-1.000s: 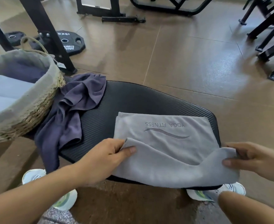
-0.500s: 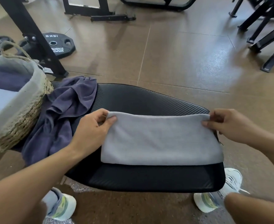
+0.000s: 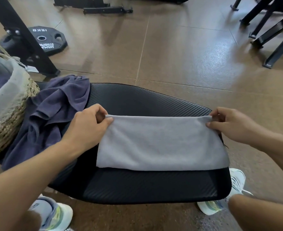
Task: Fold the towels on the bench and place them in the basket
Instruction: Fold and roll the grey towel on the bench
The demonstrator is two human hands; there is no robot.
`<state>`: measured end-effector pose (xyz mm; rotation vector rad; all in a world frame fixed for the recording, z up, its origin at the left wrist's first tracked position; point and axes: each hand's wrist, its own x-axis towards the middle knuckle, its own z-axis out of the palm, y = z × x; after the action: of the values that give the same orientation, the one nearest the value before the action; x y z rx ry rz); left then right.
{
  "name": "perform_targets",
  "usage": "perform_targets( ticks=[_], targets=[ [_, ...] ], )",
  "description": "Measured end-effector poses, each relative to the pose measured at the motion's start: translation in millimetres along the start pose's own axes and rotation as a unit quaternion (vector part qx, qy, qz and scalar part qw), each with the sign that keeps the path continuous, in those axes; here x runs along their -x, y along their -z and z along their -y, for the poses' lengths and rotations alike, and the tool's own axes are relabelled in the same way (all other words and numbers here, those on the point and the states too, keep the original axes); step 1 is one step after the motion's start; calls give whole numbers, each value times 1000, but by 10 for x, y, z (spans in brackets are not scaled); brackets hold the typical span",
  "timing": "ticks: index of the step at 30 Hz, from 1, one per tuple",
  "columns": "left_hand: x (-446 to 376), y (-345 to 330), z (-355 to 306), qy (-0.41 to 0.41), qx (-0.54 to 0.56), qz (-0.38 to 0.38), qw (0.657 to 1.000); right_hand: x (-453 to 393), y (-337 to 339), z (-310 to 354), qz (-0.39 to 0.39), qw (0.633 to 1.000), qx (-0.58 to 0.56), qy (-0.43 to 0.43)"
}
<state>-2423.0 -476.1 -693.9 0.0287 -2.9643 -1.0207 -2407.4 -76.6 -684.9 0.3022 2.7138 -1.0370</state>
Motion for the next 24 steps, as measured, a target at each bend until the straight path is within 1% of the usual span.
perform_targets(
  ticks=[2,4,6,9,11,13,14,16,17,18,21,24],
  targets=[
    [-9,54,4,-2,-64,8,998,8,5,35,-12,997,70,16],
    [-27,99,0,-4,-130,28,991,34,25,101,-11,994,102,22],
    [-54,117,-15,-16,-147,51,988,33,38,134,-3,992,123,28],
    [-79,100,-56,-47,-172,84,980,-2,55,177,21,982,187,22],
    [-91,97,-93,-37,-166,106,980,-17,66,205,45,978,201,11],
    [-107,106,-116,-17,-128,119,984,-7,82,230,50,983,176,7],
    [-110,117,-123,-10,-97,125,987,-4,89,226,48,989,141,9],
    [-107,138,-133,2,-25,126,992,23,92,228,58,998,20,11],
    [-105,147,-129,12,7,120,993,42,93,233,64,997,-43,9],
    [-102,157,-121,22,38,111,993,61,93,236,64,995,-82,8],
    [-86,185,-84,41,150,104,982,96,95,252,61,990,-126,15],
    [-80,239,-63,53,232,129,963,114,134,257,86,986,-140,16]
  ],
)
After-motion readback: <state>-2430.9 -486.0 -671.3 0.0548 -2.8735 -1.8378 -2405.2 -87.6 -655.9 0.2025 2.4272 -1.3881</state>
